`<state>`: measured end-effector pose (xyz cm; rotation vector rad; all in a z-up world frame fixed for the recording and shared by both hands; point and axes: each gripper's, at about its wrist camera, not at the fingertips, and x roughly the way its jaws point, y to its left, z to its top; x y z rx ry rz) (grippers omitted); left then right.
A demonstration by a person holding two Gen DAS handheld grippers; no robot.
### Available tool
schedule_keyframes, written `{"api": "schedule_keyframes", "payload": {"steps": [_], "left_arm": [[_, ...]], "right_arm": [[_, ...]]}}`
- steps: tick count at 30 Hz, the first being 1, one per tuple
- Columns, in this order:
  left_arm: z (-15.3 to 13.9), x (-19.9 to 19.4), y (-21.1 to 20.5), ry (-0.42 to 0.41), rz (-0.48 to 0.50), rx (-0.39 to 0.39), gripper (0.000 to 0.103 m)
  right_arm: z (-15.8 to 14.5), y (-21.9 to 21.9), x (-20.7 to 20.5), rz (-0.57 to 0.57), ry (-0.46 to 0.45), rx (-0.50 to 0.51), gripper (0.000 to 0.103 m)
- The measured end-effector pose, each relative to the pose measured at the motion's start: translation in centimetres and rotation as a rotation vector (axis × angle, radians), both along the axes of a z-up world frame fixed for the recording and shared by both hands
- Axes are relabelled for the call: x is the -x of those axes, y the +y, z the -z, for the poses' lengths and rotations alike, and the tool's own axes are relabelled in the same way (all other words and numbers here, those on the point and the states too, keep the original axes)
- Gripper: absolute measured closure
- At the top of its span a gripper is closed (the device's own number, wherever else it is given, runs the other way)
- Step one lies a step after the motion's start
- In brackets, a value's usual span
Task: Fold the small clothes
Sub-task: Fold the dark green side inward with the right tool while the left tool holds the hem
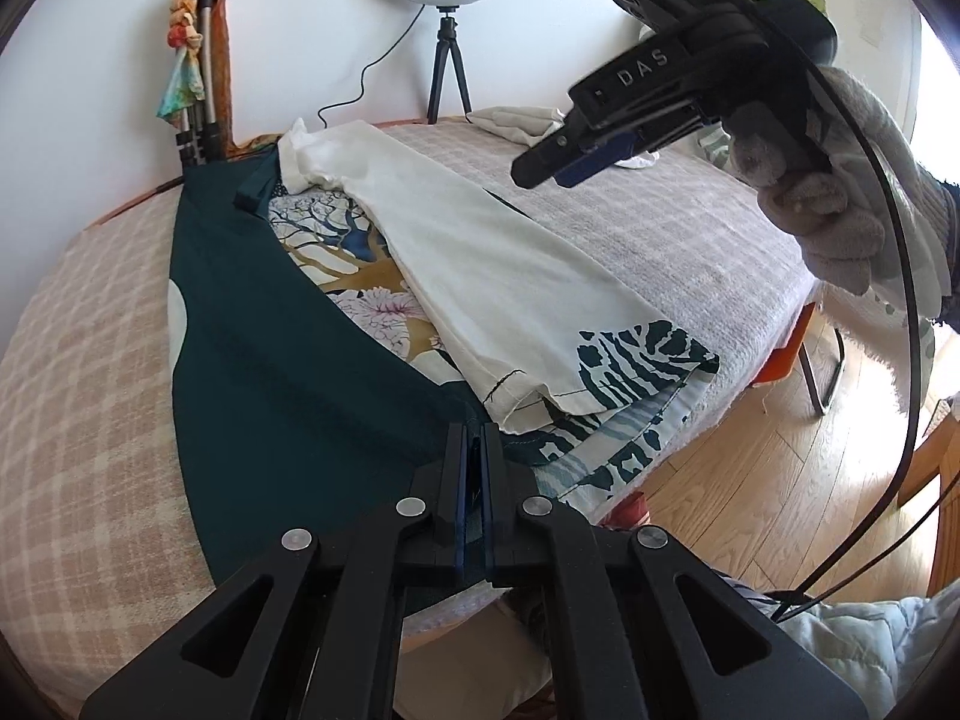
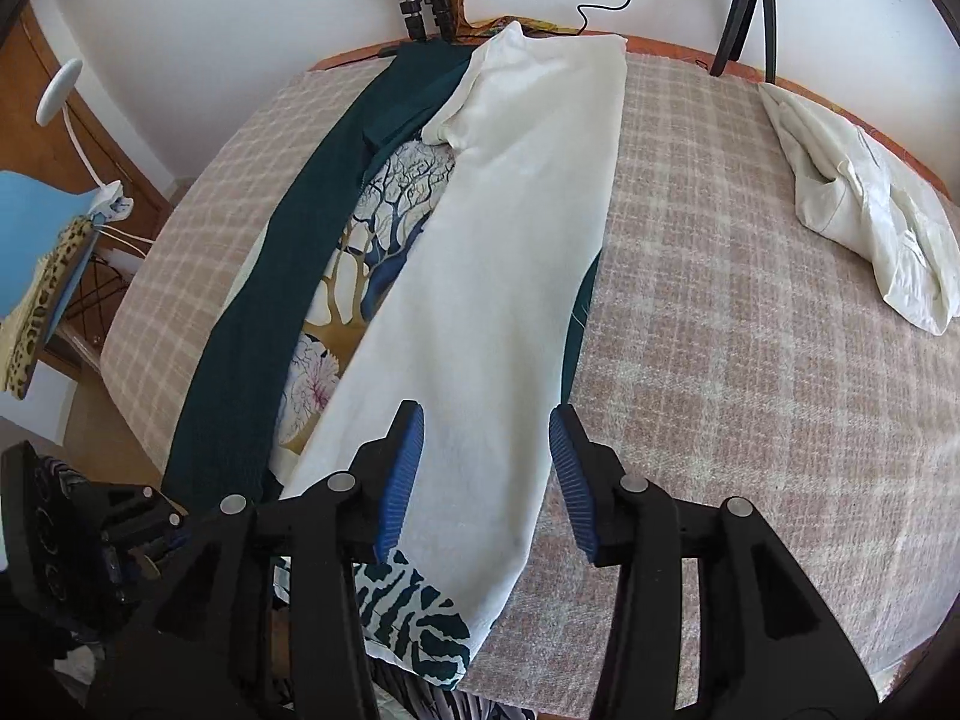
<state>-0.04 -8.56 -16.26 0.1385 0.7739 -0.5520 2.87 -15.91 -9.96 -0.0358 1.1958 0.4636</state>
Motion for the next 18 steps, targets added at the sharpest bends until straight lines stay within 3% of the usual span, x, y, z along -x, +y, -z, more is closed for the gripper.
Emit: {"api": "schedule_keyframes", "payload": {"steps": [8, 12, 18], "left_arm": [[0.2, -0.3, -0.1, 0.019, 0.001, -0.008, 0.101], [0.1, -0.4, 0.4, 0.041, -0.009, 0.027, 0.101], [0.3, -0.7, 1.1, 0.074, -0.010, 0.075, 0.101]], "right_arm": [[-2.7, 6.0, -11.4, -0.049, 0.090, -0.230, 0.053], [-0.4, 9.5, -17.1, -0.008, 0.166, -0.282, 0.053], [5.1, 12.7, -23.2, 0.084, 0.260, -0.273, 0.053]]}}
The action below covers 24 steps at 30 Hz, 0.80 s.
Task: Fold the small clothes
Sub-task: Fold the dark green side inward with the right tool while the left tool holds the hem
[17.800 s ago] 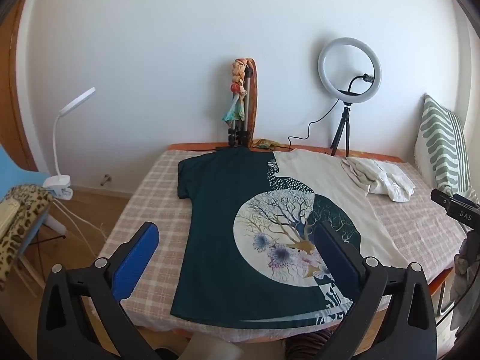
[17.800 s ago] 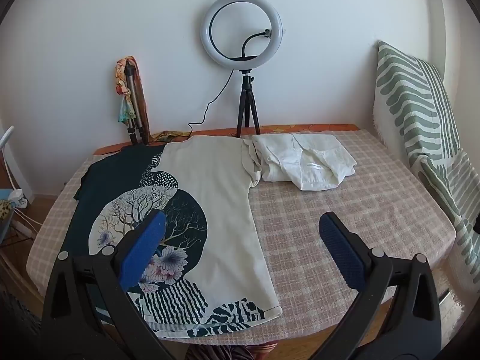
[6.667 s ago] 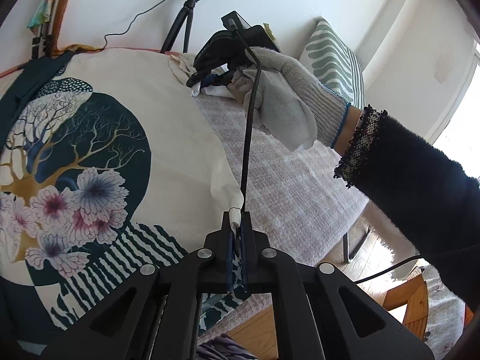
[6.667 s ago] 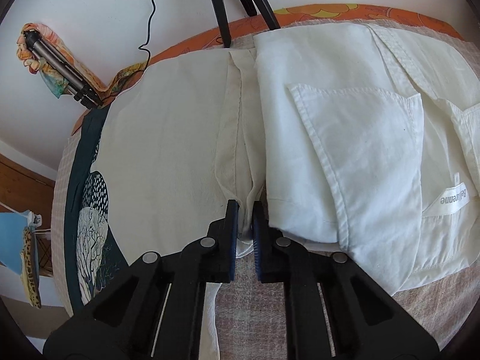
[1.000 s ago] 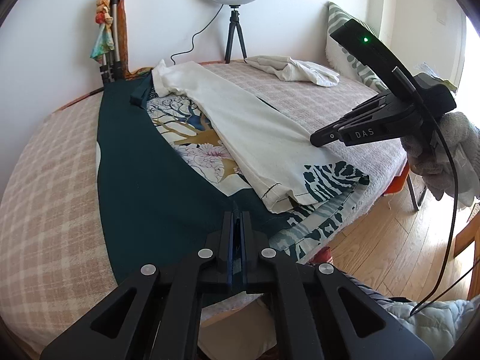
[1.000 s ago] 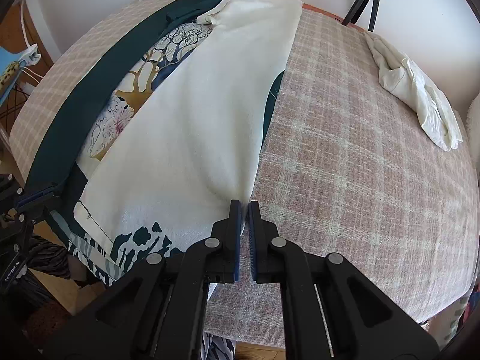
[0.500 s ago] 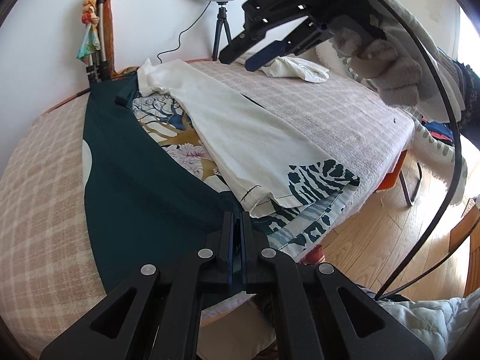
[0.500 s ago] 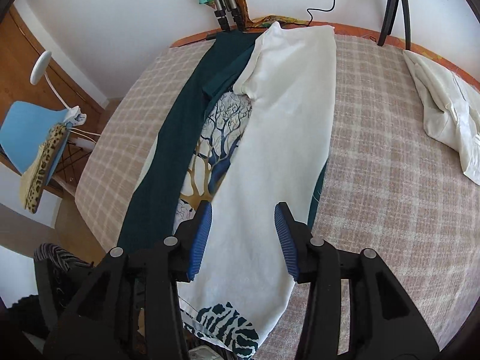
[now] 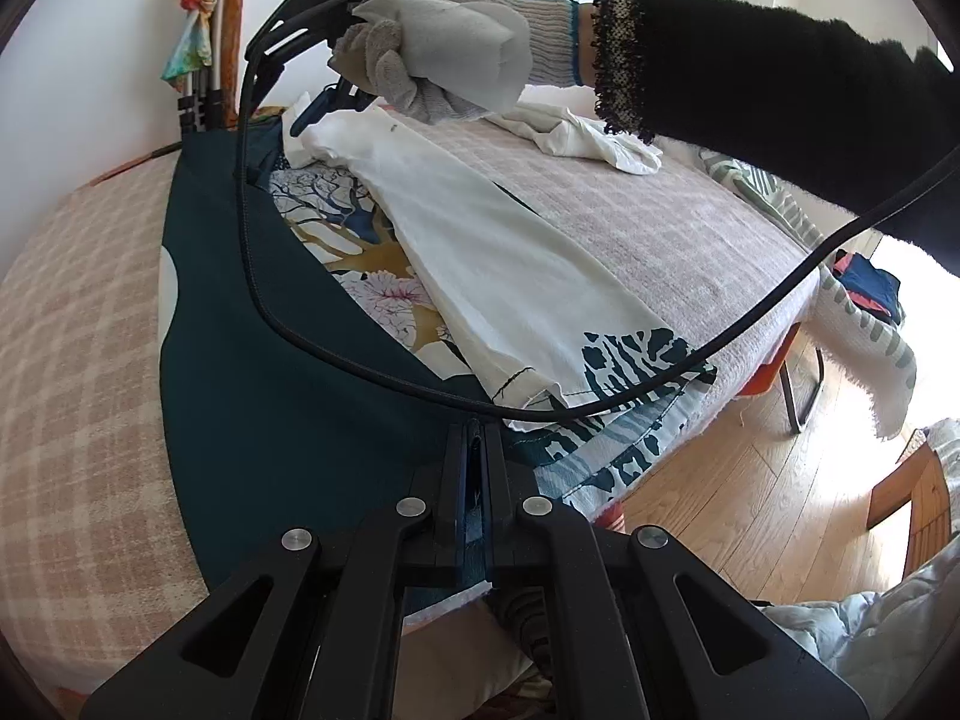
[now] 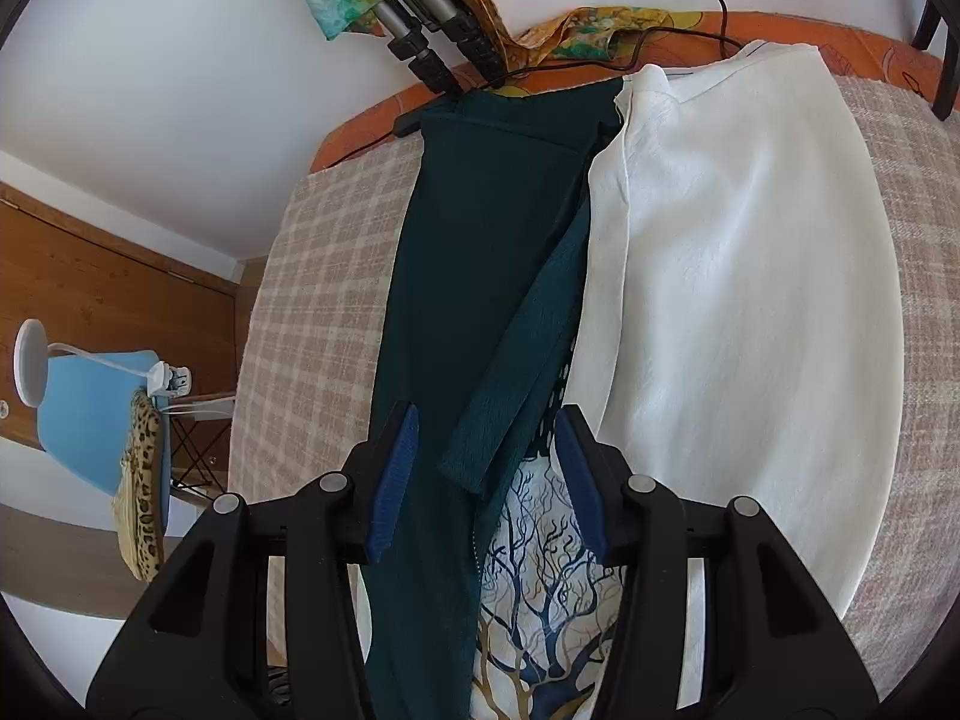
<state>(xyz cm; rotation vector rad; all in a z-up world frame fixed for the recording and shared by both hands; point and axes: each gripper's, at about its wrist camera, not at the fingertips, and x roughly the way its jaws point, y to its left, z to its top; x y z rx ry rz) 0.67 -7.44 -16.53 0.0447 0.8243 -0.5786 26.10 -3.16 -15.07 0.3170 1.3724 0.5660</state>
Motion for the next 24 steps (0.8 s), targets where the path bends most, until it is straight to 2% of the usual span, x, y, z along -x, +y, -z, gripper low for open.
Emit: {"api": "schedule_keyframes", "payload": {"steps": [6, 9, 10, 12, 13, 16, 20, 24], "left_arm": [[0.4, -0.3, 0.4, 0.026, 0.009, 0.038, 0.101], [0.4, -0.8, 0.6, 0.034, 0.015, 0.056, 0.101], [0.4, -0.8, 0.7, 0.037, 0.015, 0.062, 0.101], [0.5, -1.2, 0.7, 0.043, 0.016, 0.073, 0.101], [0.4, -1.2, 0.7, 0.045, 0.016, 0.075, 0.101], [0.2, -1.0, 0.8, 0.039, 0.017, 0.082, 0.101], [0.1, -1.1, 0.8, 0.036, 0.016, 0.088, 0.101], [0.4, -1.5, 0.4, 0.050, 0.036, 0.090, 0.101]], "right_arm": [[3.0, 1.2, -2.7, 0.036, 0.048, 0.031, 0.053], [3.0, 1.7, -3.7, 0.038, 0.033, 0.032, 0.053], [3.1, 1.9, -4.0, 0.035, 0.029, 0.040, 0.056], [3.1, 2.4, -4.3, 0.020, 0.009, 0.080, 0.076], [3.1, 2.8, -4.3, 0.006, -0.001, 0.105, 0.094], [2.0, 3.7, -4.0, -0.028, -0.060, 0.168, 0.096], [-1.6, 4.4, -3.4, -0.087, -0.241, 0.289, 0.097], [-1.7, 4.2, -4.2, -0.091, -0.267, 0.369, 0.097]]}}
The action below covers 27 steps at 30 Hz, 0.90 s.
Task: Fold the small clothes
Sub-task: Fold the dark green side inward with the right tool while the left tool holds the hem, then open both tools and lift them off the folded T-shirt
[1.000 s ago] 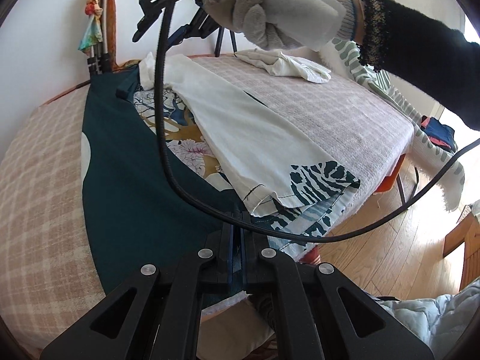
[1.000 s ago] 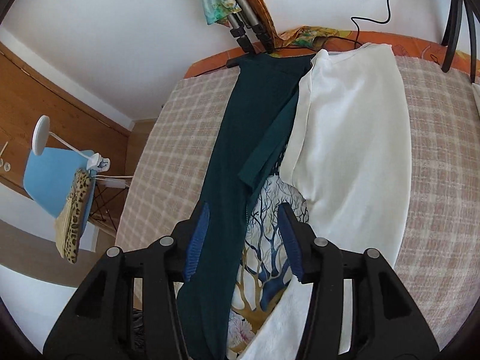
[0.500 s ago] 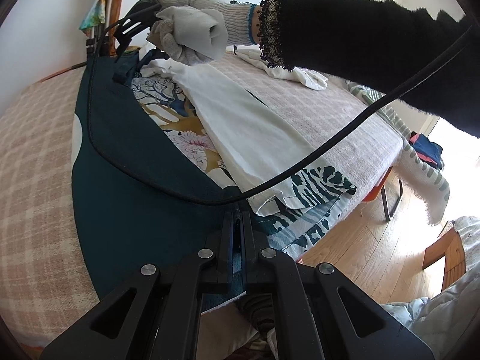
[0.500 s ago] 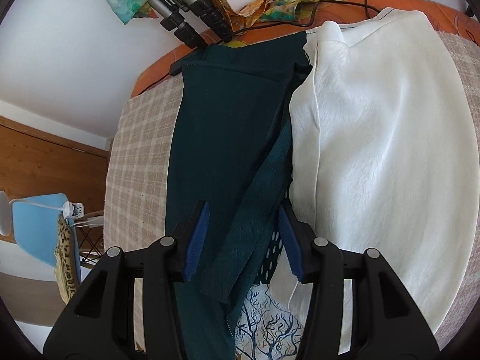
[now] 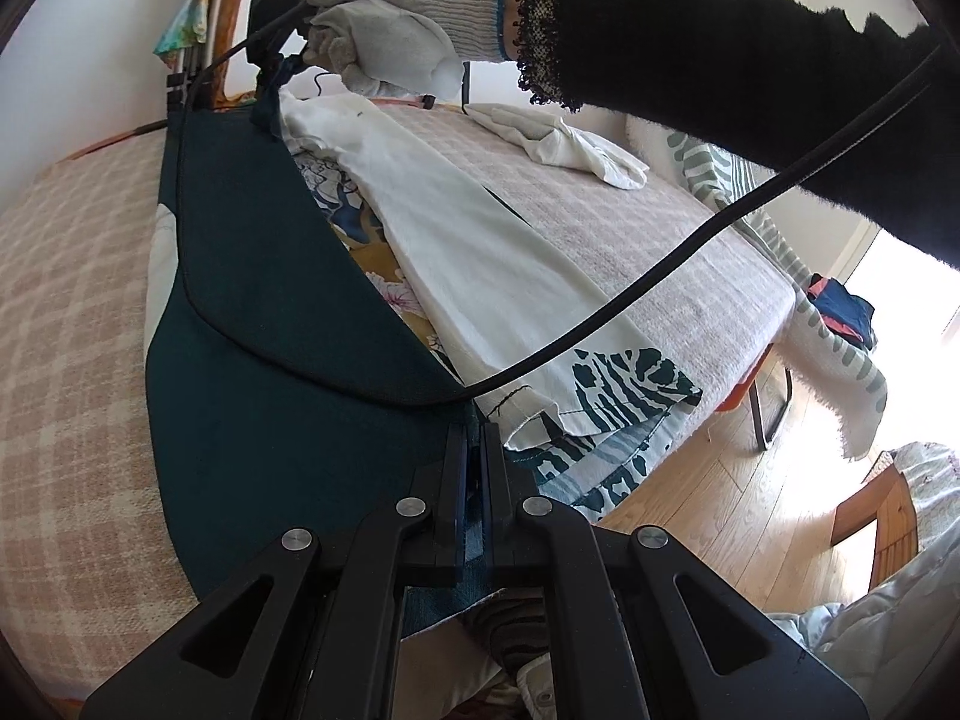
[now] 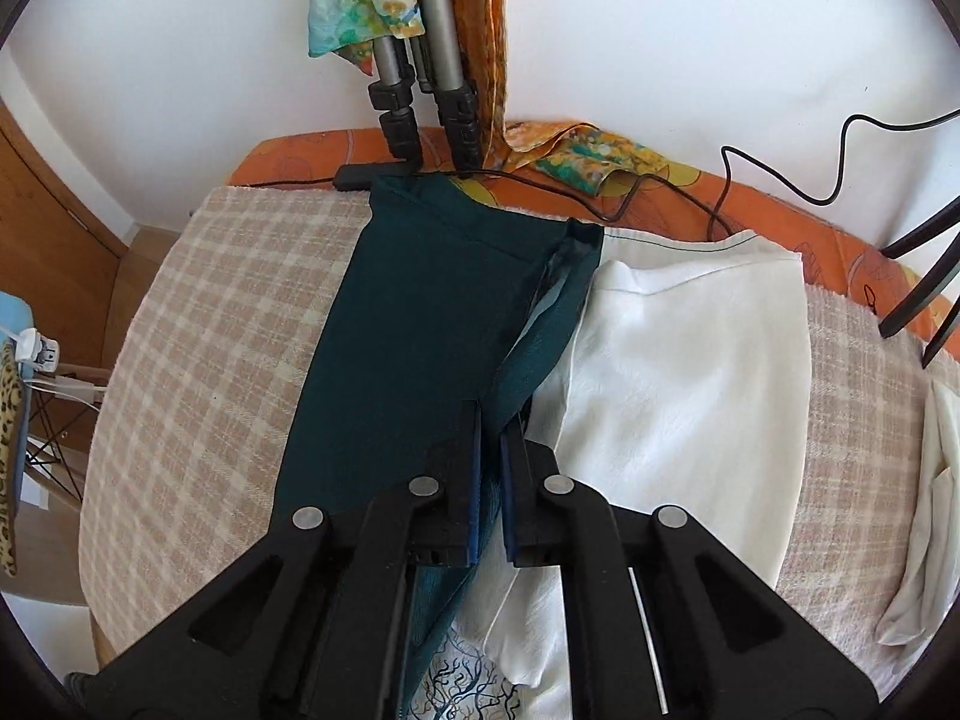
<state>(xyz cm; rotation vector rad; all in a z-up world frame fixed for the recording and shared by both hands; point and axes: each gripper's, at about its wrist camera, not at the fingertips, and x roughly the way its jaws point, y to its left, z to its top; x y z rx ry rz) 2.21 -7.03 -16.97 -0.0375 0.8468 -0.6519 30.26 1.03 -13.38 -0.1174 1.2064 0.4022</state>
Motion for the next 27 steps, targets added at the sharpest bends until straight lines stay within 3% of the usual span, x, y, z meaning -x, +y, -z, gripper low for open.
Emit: {"api": "schedule_keyframes", "payload": {"steps": [3, 6, 7, 8, 9, 15, 18, 20, 23, 27], "left_arm": [[0.0, 0.0, -0.6, 0.006, 0.017, -0.018, 0.100], [-0.3, 0.3, -1.0, 0.014, 0.035, -0.026, 0.086], [-0.5, 0.5, -1.1, 0.011, 0.042, -0.031, 0.082], [-0.7, 0.8, -1.2, 0.004, 0.052, -0.031, 0.082], [-0.9, 1.1, -1.2, -0.002, 0.061, -0.033, 0.081], [-2.6, 3.3, -0.1, -0.033, 0.077, -0.067, 0.080], [-3.9, 4.2, 1.3, -0.057, 0.051, -0.077, 0.067], [-4.6, 4.3, 2.3, -0.058, 0.016, -0.077, 0.066], [-5.0, 3.4, 4.5, -0.031, -0.069, -0.060, 0.059], [-4.3, 1.3, 7.2, 0.085, -0.166, 0.015, 0.059]], "right_arm": [[1.7, 0.1, -0.6, 0.003, 0.031, 0.056, 0.095], [2.0, -0.9, -0.7, 0.023, 0.060, 0.033, 0.075], [1.5, -1.3, -0.4, 0.028, 0.052, 0.024, 0.064], [0.7, -1.8, -0.1, 0.026, 0.042, 0.009, 0.054], [-0.2, -2.4, 0.2, 0.022, 0.025, -0.006, 0.052], [-7.4, -7.4, 4.0, 0.012, -0.043, -0.118, 0.050], [-10.2, -10.8, 7.4, 0.017, -0.069, -0.182, 0.048], [-11.3, -13.3, 10.2, 0.025, -0.075, -0.207, 0.047], [-11.0, -16.8, 15.0, 0.035, -0.079, -0.206, 0.047], [-7.2, -20.3, 21.9, 0.060, 0.001, -0.183, 0.047]]}}
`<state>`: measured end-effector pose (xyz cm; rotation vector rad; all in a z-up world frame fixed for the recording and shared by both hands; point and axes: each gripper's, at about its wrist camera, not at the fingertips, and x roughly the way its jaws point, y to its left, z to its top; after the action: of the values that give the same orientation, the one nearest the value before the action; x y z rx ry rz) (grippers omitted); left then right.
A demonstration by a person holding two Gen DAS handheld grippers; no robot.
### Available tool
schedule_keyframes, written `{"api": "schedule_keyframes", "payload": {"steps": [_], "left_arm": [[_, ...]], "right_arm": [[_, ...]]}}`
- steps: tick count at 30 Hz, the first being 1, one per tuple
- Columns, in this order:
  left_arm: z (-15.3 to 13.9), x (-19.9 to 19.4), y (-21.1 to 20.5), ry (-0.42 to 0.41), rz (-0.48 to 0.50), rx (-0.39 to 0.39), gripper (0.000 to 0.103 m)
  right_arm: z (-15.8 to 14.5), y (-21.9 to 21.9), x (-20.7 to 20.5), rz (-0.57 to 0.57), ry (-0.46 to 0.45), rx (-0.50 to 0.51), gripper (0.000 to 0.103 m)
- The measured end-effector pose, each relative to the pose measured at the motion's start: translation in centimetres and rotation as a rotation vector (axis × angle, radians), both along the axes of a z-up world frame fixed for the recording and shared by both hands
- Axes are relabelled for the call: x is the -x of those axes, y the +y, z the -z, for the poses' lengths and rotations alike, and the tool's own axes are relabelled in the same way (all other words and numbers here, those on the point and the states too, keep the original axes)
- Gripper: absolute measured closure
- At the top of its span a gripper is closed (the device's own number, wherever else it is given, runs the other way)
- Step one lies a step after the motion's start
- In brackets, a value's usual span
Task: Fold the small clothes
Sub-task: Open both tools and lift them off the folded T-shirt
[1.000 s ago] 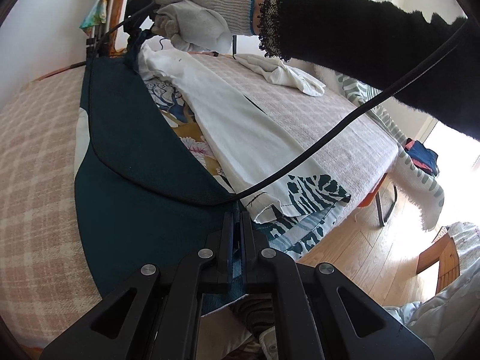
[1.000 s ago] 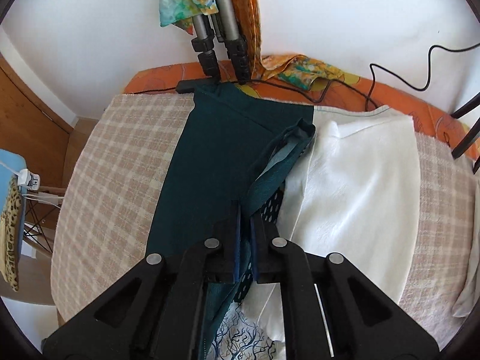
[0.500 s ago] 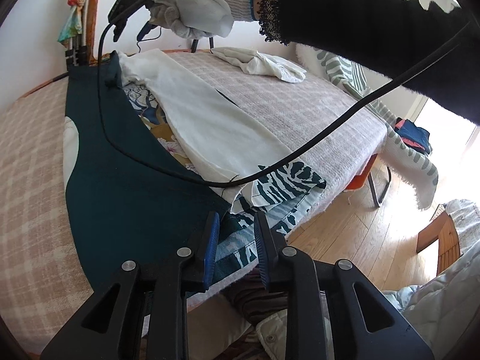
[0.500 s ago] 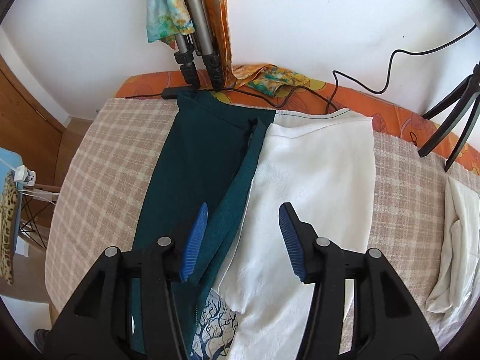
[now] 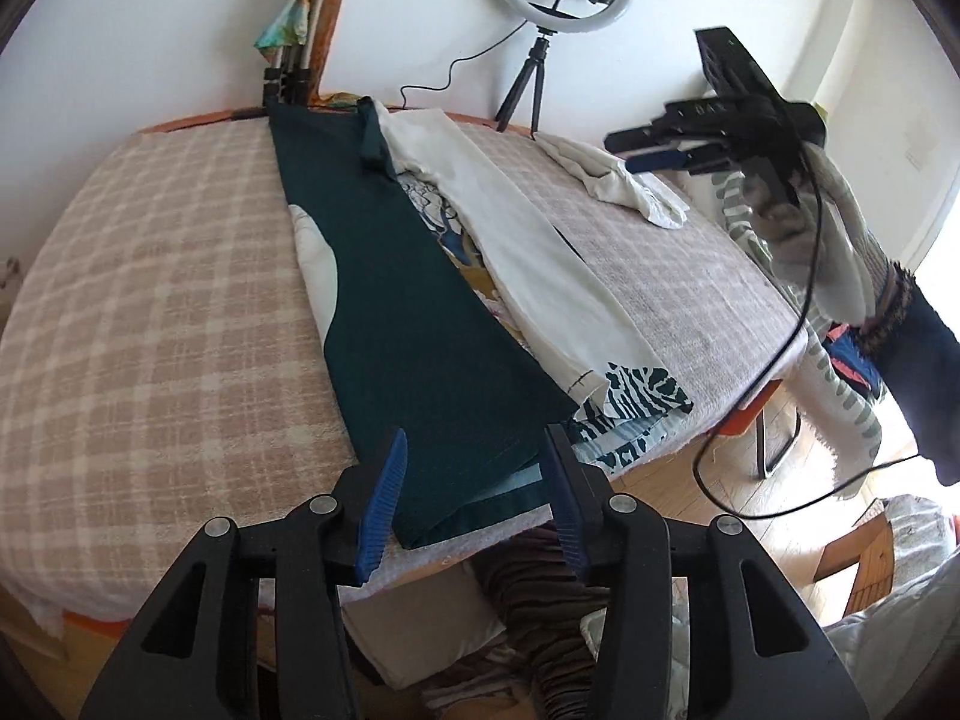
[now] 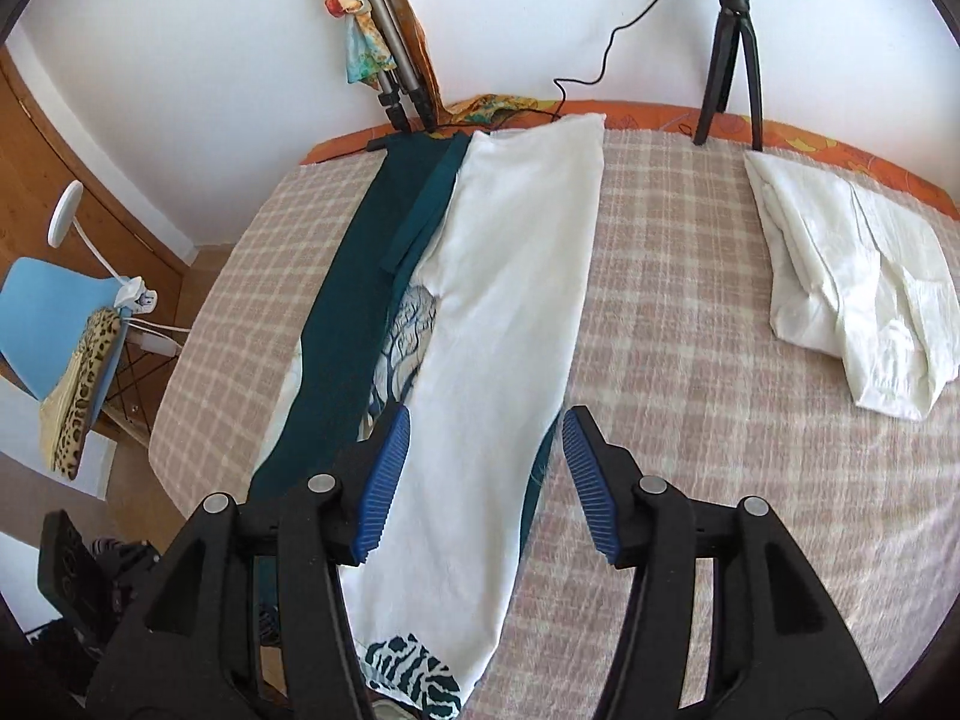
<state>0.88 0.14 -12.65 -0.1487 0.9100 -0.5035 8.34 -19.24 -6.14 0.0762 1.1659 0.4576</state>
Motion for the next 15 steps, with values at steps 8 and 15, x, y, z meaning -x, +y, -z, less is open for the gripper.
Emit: {"api": "schedule_keyframes", "payload": {"steps": [8, 15], "left_arm": [[3.8, -2.6, 2.3, 0.224, -0.073, 0.125, 0.059], [5.9, -3.5, 2.2, 0.307, -0.087, 0.225, 0.094]], "right_arm": [[8.7, -5.1, 9.9, 0.086, 0.235, -0.092, 0.047], [9.2, -4.4, 12.3, 0.059, 0.253, -0.152, 0.047]]}}
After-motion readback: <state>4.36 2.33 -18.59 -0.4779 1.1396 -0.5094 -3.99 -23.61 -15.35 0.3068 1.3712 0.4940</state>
